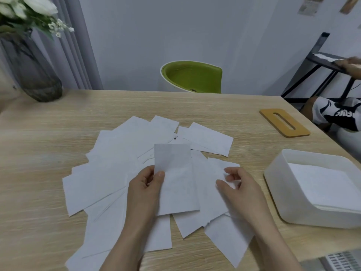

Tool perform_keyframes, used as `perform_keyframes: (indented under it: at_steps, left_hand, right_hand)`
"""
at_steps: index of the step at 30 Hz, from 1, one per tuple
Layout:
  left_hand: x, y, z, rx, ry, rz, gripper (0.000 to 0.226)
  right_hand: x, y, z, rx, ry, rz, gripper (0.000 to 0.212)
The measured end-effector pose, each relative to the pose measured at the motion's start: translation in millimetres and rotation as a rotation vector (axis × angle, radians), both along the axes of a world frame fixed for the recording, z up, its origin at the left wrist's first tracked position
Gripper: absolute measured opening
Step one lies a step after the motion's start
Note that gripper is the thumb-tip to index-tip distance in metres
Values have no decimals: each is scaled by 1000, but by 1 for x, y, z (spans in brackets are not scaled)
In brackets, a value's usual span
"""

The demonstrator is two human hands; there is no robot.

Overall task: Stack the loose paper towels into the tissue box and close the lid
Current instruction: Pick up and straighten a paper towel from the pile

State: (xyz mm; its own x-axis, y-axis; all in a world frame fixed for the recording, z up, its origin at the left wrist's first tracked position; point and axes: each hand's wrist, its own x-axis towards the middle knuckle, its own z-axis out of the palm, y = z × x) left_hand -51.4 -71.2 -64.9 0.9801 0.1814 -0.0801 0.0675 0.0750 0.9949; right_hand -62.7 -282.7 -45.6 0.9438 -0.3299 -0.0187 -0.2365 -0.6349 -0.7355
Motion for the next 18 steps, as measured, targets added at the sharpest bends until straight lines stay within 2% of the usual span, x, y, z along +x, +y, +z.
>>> perform_keyframes:
  at_steps: [4, 8, 13, 18]
  left_hand:
    - [0, 0, -1, -20, 14, 17, 20]
    - [2, 1, -2, -53, 23, 40, 23]
    - [3, 1, -2, -68, 16, 51, 29]
    - [3, 1, -3, -69, 15, 49, 30]
  right_hand:
    - [5, -1, -3, -43, 78, 35, 45]
    - [4, 3, -5, -107, 96, 65, 48]
    - [8, -1, -2, -54, 141, 73, 44]
    - [9, -6, 0, -31, 94, 62, 28]
